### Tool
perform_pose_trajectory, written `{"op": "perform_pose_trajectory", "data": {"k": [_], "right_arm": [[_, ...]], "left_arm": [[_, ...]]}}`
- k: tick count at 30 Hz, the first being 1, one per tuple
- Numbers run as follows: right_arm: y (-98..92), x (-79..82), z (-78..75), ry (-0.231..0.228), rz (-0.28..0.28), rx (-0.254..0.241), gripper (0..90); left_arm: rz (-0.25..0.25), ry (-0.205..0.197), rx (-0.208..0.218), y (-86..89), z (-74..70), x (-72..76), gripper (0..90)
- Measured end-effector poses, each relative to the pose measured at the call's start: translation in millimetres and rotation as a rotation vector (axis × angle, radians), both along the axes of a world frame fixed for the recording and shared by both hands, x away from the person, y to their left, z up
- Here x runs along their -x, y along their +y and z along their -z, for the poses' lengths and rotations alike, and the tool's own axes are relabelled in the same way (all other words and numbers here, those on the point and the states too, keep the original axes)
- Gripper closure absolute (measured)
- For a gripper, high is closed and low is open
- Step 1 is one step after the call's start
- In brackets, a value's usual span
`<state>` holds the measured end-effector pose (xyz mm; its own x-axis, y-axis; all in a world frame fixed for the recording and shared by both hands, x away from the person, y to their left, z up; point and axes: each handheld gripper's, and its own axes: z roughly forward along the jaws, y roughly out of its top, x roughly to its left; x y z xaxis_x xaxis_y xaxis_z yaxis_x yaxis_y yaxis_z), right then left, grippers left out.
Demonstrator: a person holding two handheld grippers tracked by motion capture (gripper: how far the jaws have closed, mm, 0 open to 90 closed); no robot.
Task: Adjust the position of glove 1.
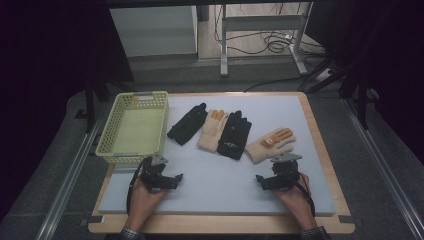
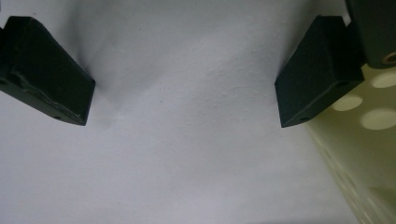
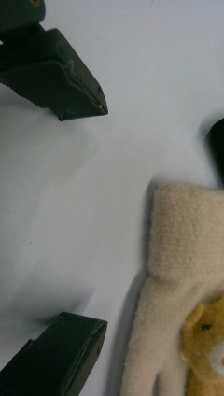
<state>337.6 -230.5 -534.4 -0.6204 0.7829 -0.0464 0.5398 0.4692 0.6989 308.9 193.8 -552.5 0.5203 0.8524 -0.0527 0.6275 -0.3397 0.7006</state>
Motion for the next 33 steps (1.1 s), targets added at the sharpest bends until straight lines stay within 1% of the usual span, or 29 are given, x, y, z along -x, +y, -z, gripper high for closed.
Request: {"op": "perform_pose_trajectory", "data": {"k": [19,27,31,33], "right_arm": [[0.1,0.6,-0.5,-0.002,-0.004,0.001,1.5],[-0.1,1.3,-1.8,-0.002,-0.011,-0.004,4.5],[0.5,2.4,-4.4,0.003,-0.03,-0.009,6.0],[1.7,3.4,-6.8,-0.005,-0.038,-0.011,6.2]], "left_arm": [[0.0,-0.001,0.0,0.0,0.0,0.0,4.8],[0.0,-0.001,0.0,0.0,0.0,0.0,4.9],[0.0,-0.001,0.0,0.0,0.0,0.1,4.9],[0.0,-0.001,0.0,0.0,0.0,0.1,4.9]]}}
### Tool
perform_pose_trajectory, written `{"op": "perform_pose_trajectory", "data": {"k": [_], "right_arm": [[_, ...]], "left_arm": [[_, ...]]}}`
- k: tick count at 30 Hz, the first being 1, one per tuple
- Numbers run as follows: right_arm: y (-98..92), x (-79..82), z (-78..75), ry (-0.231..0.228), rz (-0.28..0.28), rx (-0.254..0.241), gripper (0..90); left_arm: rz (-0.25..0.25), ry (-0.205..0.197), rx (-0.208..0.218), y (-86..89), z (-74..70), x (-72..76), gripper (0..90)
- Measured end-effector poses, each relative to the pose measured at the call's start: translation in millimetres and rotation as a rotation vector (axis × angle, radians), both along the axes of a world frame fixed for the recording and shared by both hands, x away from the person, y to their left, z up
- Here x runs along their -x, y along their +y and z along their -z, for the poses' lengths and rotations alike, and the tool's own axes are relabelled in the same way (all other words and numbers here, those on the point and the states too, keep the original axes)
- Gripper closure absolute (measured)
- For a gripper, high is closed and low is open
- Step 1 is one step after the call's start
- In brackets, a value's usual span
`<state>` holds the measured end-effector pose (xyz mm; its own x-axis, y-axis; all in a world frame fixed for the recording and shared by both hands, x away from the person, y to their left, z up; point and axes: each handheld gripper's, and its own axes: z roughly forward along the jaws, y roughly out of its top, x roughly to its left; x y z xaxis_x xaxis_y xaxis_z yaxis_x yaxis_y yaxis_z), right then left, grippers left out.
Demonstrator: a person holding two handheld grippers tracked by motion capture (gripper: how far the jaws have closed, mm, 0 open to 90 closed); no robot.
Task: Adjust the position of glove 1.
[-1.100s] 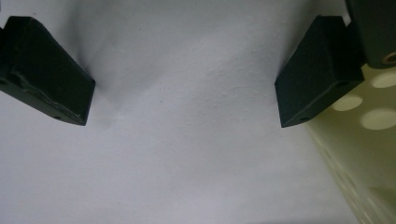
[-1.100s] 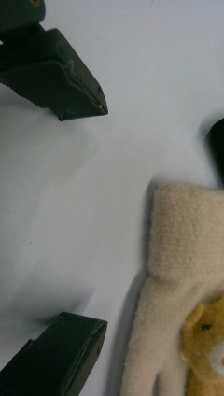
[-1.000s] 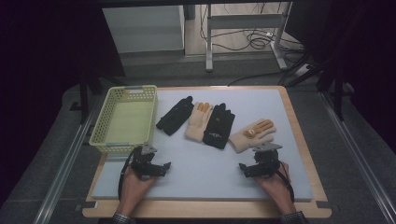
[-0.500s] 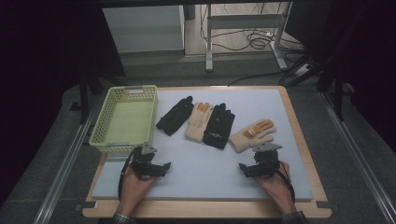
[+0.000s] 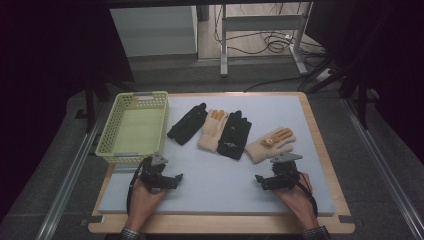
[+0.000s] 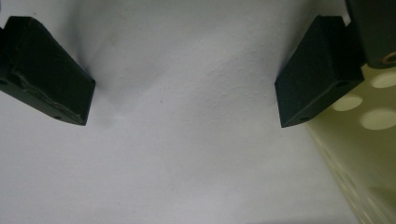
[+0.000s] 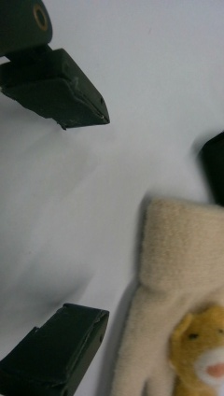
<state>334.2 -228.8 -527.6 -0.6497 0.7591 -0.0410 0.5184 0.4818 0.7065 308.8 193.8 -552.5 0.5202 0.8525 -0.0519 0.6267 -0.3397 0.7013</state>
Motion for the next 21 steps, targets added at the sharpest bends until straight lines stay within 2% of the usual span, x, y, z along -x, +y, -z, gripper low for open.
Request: {"op": "perform_pose_trajectory", "data": {"k": [6,8,10,14,21], "right_arm": [[6.3,0.7,-9.2,-0.034,-0.033,-0.006,7.9],[11.1,-1.2,-14.2,-0.044,-0.05,-0.022,8.6],[12.8,-2.3,-15.7,-0.044,-0.055,-0.032,9.7],[24.9,-9.7,-22.0,-0.031,-0.097,-0.053,18.3],[46.4,-29.6,-27.6,-0.019,-0.142,-0.097,26.7]], "left_arm": [[0.0,0.0,0.0,0.0,0.0,0.0,4.9],[0.0,-0.001,0.0,0.0,0.0,0.0,4.9],[0.0,0.0,0.0,0.0,0.0,0.0,4.9],[0.0,0.0,0.0,0.0,0.0,0.0,4.9],[0.0,0.0,0.0,0.0,0.0,0.1,4.9]]}}
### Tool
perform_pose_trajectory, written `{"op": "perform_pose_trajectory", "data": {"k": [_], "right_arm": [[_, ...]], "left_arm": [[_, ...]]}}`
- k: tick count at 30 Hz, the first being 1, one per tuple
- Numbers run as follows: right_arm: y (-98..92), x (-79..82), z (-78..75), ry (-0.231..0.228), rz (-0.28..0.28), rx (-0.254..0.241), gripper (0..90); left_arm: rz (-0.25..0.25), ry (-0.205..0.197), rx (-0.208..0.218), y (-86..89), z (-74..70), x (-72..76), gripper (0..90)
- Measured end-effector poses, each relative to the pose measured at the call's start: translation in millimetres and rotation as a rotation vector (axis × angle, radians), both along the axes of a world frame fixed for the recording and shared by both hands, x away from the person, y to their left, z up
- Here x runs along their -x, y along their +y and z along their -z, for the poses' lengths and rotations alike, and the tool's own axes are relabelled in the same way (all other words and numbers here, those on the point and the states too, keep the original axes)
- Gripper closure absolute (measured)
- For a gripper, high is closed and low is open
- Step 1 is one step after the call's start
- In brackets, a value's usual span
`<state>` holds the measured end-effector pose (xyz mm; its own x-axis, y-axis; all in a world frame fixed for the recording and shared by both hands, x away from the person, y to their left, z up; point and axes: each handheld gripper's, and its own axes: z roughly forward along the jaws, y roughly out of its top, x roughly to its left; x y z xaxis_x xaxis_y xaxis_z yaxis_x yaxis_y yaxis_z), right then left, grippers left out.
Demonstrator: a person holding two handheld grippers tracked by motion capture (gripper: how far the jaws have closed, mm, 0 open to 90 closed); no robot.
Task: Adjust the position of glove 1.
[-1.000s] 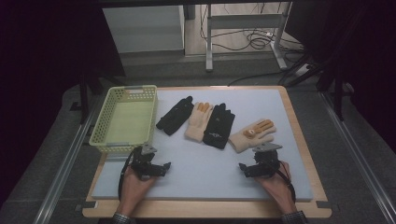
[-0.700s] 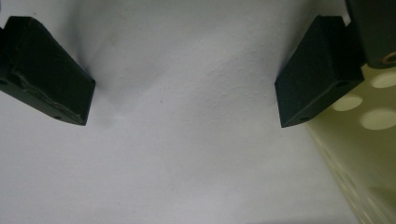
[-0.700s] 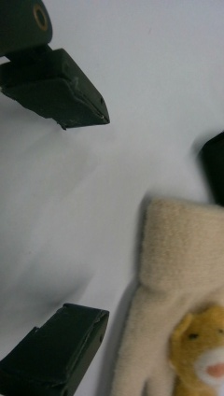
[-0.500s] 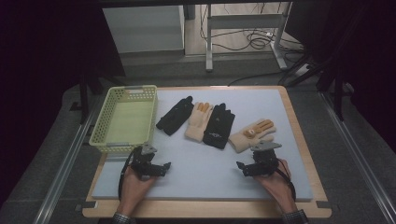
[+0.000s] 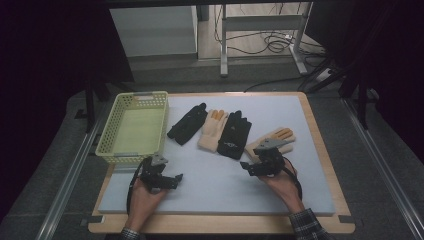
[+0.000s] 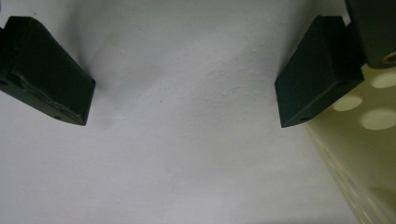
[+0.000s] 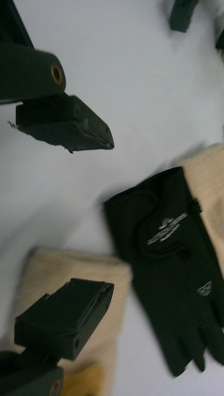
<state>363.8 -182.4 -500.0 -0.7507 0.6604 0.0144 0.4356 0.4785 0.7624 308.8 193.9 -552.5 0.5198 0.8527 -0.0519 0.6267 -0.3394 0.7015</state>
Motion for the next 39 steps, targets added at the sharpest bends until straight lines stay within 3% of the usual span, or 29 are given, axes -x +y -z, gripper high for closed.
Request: {"op": "perform_pose_trajectory", "data": {"k": [9,15,19,24,33,39], "right_arm": [[42.6,-27.4,-2.2,0.014,-0.047,-0.044,32.6],[71.8,-42.6,-6.5,0.005,-0.07,-0.043,39.7],[92.4,-53.0,-6.8,0.012,-0.095,-0.035,39.8],[118.6,-62.1,-4.7,0.017,-0.12,-0.03,43.1],[164.2,-74.5,4.0,0.065,-0.179,-0.049,60.9],[190.1,-82.2,12.6,0.087,-0.205,-0.049,62.8]], "left_arm": [[0.0,0.0,0.0,0.0,0.0,0.0,4.9],[0.0,0.0,0.0,0.1,0.0,0.0,4.9],[0.0,0.0,0.001,0.1,0.0,0.0,4.9],[0.0,0.001,-0.001,0.2,0.0,0.0,4.9],[0.003,-0.001,-0.002,0.5,0.0,-0.2,4.9],[0.001,0.0,0.001,0.2,0.1,0.1,4.9]]}}
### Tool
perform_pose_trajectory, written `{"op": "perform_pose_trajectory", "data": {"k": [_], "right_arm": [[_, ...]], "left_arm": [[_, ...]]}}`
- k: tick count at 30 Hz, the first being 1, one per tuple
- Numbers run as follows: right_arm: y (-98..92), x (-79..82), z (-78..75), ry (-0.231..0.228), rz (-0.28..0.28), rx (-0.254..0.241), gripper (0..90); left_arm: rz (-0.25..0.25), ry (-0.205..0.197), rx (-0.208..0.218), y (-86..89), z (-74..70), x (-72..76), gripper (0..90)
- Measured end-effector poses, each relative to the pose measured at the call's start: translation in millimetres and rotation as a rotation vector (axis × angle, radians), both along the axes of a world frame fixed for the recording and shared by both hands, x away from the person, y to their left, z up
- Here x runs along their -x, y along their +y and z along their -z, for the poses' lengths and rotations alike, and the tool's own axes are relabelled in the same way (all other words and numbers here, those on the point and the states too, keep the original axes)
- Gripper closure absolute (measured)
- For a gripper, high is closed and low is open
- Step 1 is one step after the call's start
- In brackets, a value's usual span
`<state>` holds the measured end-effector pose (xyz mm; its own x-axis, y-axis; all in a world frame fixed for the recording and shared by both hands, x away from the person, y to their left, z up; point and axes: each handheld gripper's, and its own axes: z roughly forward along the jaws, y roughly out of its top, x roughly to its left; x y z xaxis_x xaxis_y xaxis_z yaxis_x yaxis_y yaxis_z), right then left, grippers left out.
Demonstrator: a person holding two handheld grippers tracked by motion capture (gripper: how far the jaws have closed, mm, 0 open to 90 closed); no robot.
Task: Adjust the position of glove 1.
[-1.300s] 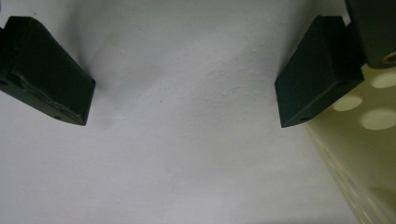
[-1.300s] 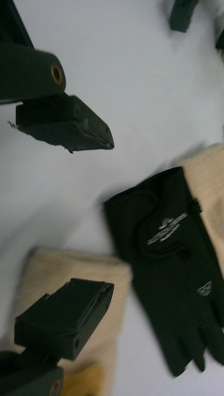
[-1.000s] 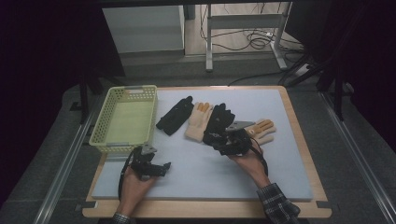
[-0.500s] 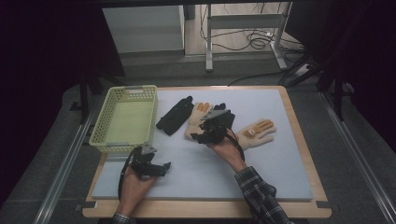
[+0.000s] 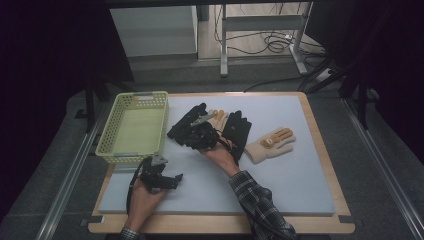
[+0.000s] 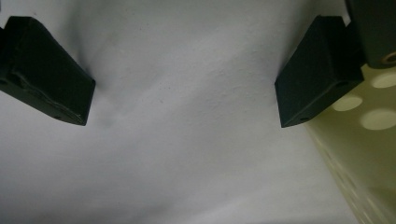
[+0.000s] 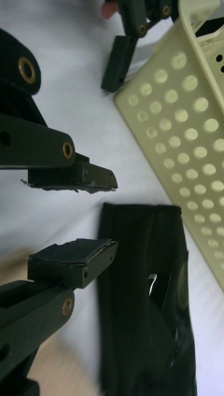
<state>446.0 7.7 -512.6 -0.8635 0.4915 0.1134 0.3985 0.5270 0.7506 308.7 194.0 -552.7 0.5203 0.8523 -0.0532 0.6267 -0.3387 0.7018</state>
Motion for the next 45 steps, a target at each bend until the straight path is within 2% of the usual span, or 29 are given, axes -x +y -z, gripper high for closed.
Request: {"op": "perform_pose_trajectory", "data": {"k": [3,7,10,15,18,24,27,30,32,34,36,39,41,45], "right_arm": [[13.7,-3.8,6.3,-0.003,-0.004,0.014,62.2],[25.5,-9.8,12.6,-0.005,0.021,0.025,60.8],[33.1,-14.9,19.2,-0.013,0.036,0.052,62.8],[43.0,-15.1,23.6,-0.044,0.031,0.098,80.1],[45.0,-13.7,24.0,-0.04,0.036,0.094,87.5],[36.9,-5.5,14.4,-0.067,0.015,0.128,88.3],[20.7,2.3,3.9,-0.067,0.005,0.125,88.2],[2.2,6.9,-1.0,-0.04,-0.006,0.117,87.7],[-9.7,7.4,-2.2,0.005,-0.014,0.108,84.3],[-19.3,5.5,-7.3,-0.002,-0.004,0.066,70.1],[-23.3,-0.3,-12.7,-0.017,0.02,0.043,64.4],[-20.8,-14.7,-13.6,-0.025,0.07,0.047,57.8],[-15.8,-25.4,-9.2,-0.026,0.091,0.051,50.6],[0.4,-42.4,2.3,-0.055,0.134,0.09,37.1]], "left_arm": [[0.003,-0.001,-0.004,0.3,-0.1,-0.2,4.9],[0.002,-0.001,-0.002,0.2,-0.1,-0.1,4.9],[0.002,-0.001,-0.002,0.2,-0.1,-0.1,4.9],[0.0,0.0,0.0,0.0,0.0,0.0,4.9],[0.001,-0.001,-0.002,0.1,0.0,-0.1,4.9],[0.003,-0.001,-0.005,0.3,-0.1,-0.2,4.9],[0.003,-0.001,-0.003,0.2,-0.1,-0.2,4.9],[0.0,0.001,-0.001,0.1,0.0,-0.1,4.9],[0.0,0.001,-0.001,0.1,0.0,-0.1,4.9],[0.0,0.001,-0.002,0.0,0.0,-0.1,4.9],[0.0,0.002,0.001,0.0,0.1,-0.1,4.9],[0.003,0.0,-0.001,0.2,0.0,-0.3,4.9],[0.003,0.0,-0.002,0.3,0.0,-0.2,4.9],[0.003,-0.001,-0.001,0.3,0.0,-0.3,4.9]]}}
